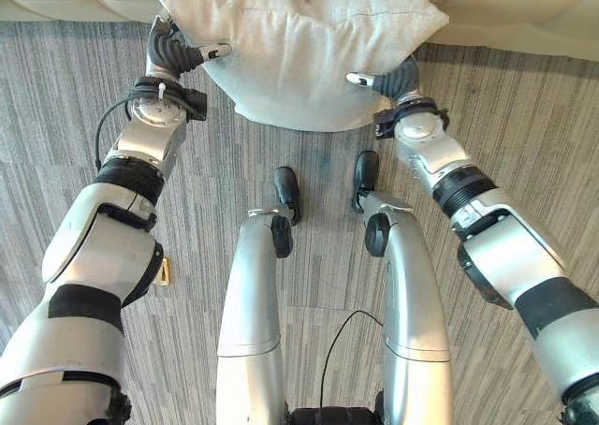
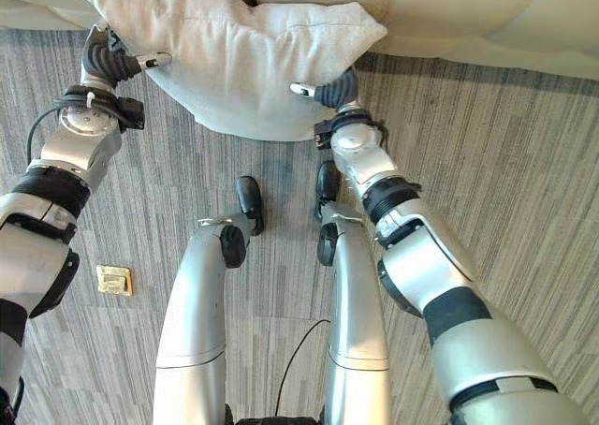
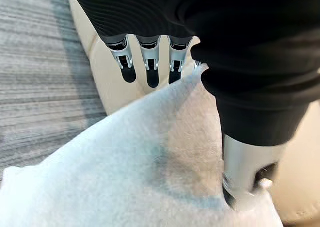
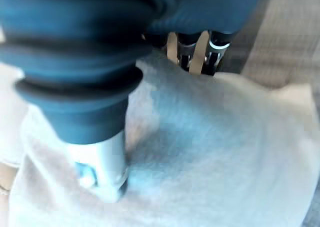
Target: Pick up all the scattered cushions and arrange them neatly on the sofa.
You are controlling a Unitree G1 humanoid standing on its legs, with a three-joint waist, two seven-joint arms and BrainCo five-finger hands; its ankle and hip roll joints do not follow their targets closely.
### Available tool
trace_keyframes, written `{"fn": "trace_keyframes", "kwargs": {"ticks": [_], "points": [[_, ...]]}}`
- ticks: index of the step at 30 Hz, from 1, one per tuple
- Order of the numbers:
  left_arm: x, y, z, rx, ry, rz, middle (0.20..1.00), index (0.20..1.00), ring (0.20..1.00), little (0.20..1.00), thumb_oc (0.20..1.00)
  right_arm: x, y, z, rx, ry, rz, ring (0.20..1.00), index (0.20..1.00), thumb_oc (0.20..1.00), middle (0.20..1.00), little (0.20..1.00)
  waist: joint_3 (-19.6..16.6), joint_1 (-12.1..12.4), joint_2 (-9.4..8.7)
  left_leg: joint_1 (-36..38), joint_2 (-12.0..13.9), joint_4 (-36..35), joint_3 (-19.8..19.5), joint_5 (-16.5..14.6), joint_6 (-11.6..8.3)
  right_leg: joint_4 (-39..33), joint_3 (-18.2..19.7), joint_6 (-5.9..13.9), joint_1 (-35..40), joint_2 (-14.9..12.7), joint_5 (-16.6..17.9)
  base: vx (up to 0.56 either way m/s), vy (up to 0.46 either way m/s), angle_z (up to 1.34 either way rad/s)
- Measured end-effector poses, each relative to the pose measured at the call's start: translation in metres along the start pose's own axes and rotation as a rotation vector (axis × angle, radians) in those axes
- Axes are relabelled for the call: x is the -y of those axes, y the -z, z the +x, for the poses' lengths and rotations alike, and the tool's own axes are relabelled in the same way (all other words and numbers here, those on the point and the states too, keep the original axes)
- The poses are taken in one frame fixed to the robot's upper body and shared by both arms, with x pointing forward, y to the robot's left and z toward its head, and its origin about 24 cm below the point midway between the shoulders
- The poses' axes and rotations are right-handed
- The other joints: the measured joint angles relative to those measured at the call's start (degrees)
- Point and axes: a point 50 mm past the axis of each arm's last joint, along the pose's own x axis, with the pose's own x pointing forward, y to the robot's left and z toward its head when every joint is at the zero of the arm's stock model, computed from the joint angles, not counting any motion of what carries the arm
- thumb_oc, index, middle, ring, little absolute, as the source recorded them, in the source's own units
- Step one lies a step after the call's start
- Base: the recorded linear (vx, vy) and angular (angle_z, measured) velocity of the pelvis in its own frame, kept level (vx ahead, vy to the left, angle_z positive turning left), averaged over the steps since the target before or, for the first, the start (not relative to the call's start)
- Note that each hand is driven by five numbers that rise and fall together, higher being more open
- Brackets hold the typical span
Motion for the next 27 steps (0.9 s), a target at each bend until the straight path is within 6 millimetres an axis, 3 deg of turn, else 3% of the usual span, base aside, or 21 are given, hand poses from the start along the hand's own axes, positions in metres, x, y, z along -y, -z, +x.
{"fn": "trace_keyframes", "kwargs": {"ticks": [3, 8, 12, 15, 18, 20, 21, 22, 25, 27], "points": [[0.008, -0.007, -0.002, 0.042, 0.022, -0.018, 0.200, 0.200, 0.200, 0.200, 0.200, 0.014, 0.000, 0.000, 0.013, 0.020, -0.003, 0.200, 0.200, 0.200, 0.200, 0.200, 0.01, 0.62, 0.05, 1.06, -0.54, -0.93, 0.03, 0.15, -0.24, 0.00, 0.06, -0.23, 0.68, -0.25, -0.21, -0.02, -0.008, 0.10], [0.025, -0.002, -0.018, 0.078, 0.051, -0.098, 0.200, 0.200, 0.200, 0.200, 0.200, 0.012, 0.015, -0.012, 0.021, -0.020, 0.013, 0.200, 0.200, 0.200, 0.200, 0.200, 0.02, 0.60, 0.23, 5.49, -1.16, -4.77, -0.06, 1.24, -0.56, -2.86, -0.15, -0.14, 4.91, -0.84, 0.01, -0.05, 0.011, 0.06], [0.029, 0.003, -0.037, 0.126, 0.040, -0.225, 0.200, 0.200, 0.200, 0.200, 0.200, 0.013, 0.022, -0.028, 0.078, -0.042, 0.062, 0.200, 0.200, 0.200, 0.200, 0.200, -0.14, 0.51, 0.91, 12.71, -1.49, -12.50, 0.01, 3.90, -0.60, -11.06, -0.66, 1.73, 12.76, -0.71, 2.25, -0.08, 0.022, -0.01], [0.039, 0.026, -0.068, 0.103, 0.070, -0.314, 0.200, 0.200, 0.200, 0.200, 0.200, 0.016, 0.048, -0.052, 0.074, -0.061, 0.021, 0.200, 0.200, 0.200, 0.200, 0.200, -0.42, 0.09, 0.94, 21.13, -2.23, -19.55, 0.01, 5.80, -0.64, -18.36, -1.05, 2.13, 21.47, -0.72, 3.73, -0.02, -0.001, -0.01], [0.043, 0.054, -0.105, 0.063, 0.100, -0.334, 0.200, 0.200, 0.200, 0.200, 0.200, 0.024, 0.070, -0.089, 0.090, -0.093, -0.022, 0.200, 0.200, 0.200, 0.200, 0.200, -1.04, -0.14, 0.89, 31.51, -2.88, -26.71, 0.04, 7.37, -0.25, -25.66, -1.65, 2.55, 31.97, -0.79, 5.71, 0.01, 0.005, -0.01], [0.047, 0.076, -0.131, -0.003, 0.122, -0.334, 0.200, 0.200, 0.200, 0.200, 0.200, 0.023, 0.090, -0.112, 0.048, -0.112, -0.027, 0.200, 0.200, 0.200, 0.200, 0.200, -6.33, -0.51, 0.48, 33.63, -3.14, -29.52, 0.06, 7.12, -0.94, -28.18, -1.78, 3.32, 34.06, -0.82, 5.13, 0.07, 0.018, -0.04], [0.046, 0.079, -0.138, -0.010, 0.117, -0.349, 0.200, 0.200, 0.200, 0.200, 0.200, 0.025, 0.091, -0.119, 0.054, -0.112, -0.024, 0.200, 0.200, 0.200, 0.200, 0.200, -6.49, -0.66, 0.49, 35.36, -3.15, -30.20, 0.07, 7.12, -0.83, -29.09, -1.99, 3.60, 35.90, -0.80, 5.33, 0.20, 0.020, 0.00], [0.044, 0.091, -0.162, -0.046, 0.124, -0.361, 0.200, 0.200, 0.200, 0.200, 0.200, 0.029, 0.101, -0.143, 0.033, -0.133, -0.004, 0.200, 0.200, 0.200, 0.200, 0.200, -6.36, -1.20, 0.40, 42.34, -3.24, -33.62, 0.18, 7.73, -0.10, -32.07, -2.55, 3.54, 42.83, -0.80, 6.20, 0.29, 0.036, 0.02], [0.047, 0.114, -0.206, -0.155, 0.137, -0.406, 0.200, 0.200, 0.200, 0.200, 0.200, 0.031, 0.116, -0.188, -0.028, -0.203, 0.033, 0.200, 0.200, 0.200, 0.200, 0.200, -7.80, -1.70, 0.06, 55.09, -3.62, -40.20, 0.16, 8.01, -0.15, -38.30, -2.97, 4.32, 55.32, -0.50, 6.15, 0.24, 0.047, -0.04], [0.042, 0.118, -0.214, -0.166, 0.167, -0.396, 0.200, 0.200, 0.200, 0.200, 0.200, 0.039, 0.117, -0.197, -0.027, -0.209, 0.047, 0.200, 0.200, 0.200, 0.200, 0.200, -11.22, -2.42, -0.99, 58.48, -3.78, -43.65, 0.23, 8.27, -0.39, -40.78, -3.06, 5.33, 58.24, -0.36, 5.45, 0.27, 0.063, -0.04]]}}
